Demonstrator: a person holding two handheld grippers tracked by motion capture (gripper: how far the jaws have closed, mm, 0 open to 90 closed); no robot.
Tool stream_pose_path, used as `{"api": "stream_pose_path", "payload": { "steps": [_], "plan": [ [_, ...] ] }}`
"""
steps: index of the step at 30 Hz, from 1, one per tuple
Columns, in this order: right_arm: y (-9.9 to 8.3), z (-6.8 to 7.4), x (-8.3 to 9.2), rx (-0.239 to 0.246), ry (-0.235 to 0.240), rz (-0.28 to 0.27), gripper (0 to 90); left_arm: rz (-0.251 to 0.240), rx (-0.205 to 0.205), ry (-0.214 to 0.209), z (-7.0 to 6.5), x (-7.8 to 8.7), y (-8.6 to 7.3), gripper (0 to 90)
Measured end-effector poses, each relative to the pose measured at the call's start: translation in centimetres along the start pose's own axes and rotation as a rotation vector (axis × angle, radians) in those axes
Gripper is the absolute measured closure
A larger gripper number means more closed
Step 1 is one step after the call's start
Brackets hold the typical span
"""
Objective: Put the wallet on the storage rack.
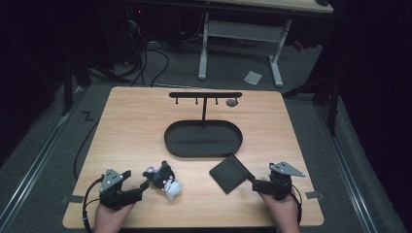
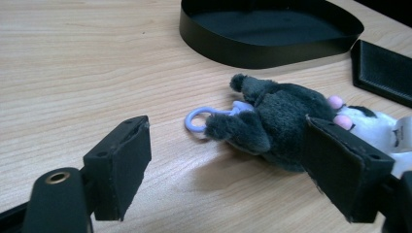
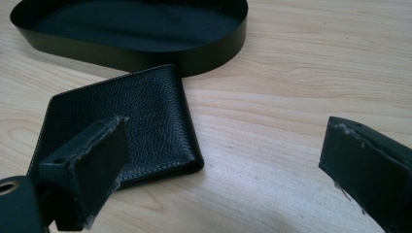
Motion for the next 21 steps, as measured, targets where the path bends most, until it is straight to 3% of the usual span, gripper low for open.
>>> {"api": "stream_pose_path", "payload": {
  "steps": [6, 10, 13, 17, 21],
  "plan": [
    [0.0, -0.4, 0.4, -0.005, 0.002, -0.015, 4.4, 0.002, -0.005, -0.008, 0.2, -0.2, 0.4, 19.7],
    [-0.5, -0.6, 0.7, 0.003, 0.0, 0.018, 4.3, -0.009, -0.024, -0.004, 0.1, -0.1, 0.7, 19.7],
    [-0.6, -0.5, 1.1, -0.021, 0.005, -0.011, 4.3, -0.017, -0.011, -0.011, 0.1, 0.0, 0.7, 19.7],
    [0.0, 0.1, 1.2, -0.009, 0.002, -0.047, 4.3, -0.025, 0.012, -0.028, 0.4, 0.0, 0.8, 20.1],
    [0.4, 0.8, 1.1, 0.008, 0.032, -0.053, 4.6, -0.027, -0.007, -0.014, 0.7, 0.3, 0.9, 18.4]
  ]
}}
Point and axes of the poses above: each handheld gripper's, and its own axes: x roughly backward along the jaws, y roughly out of its top, z roughly to its left, the point moved 5 cm from there along -x, roughly forward along the jaws, and after that the axes turned 7 degrees about -z, right-handed, at the moved point
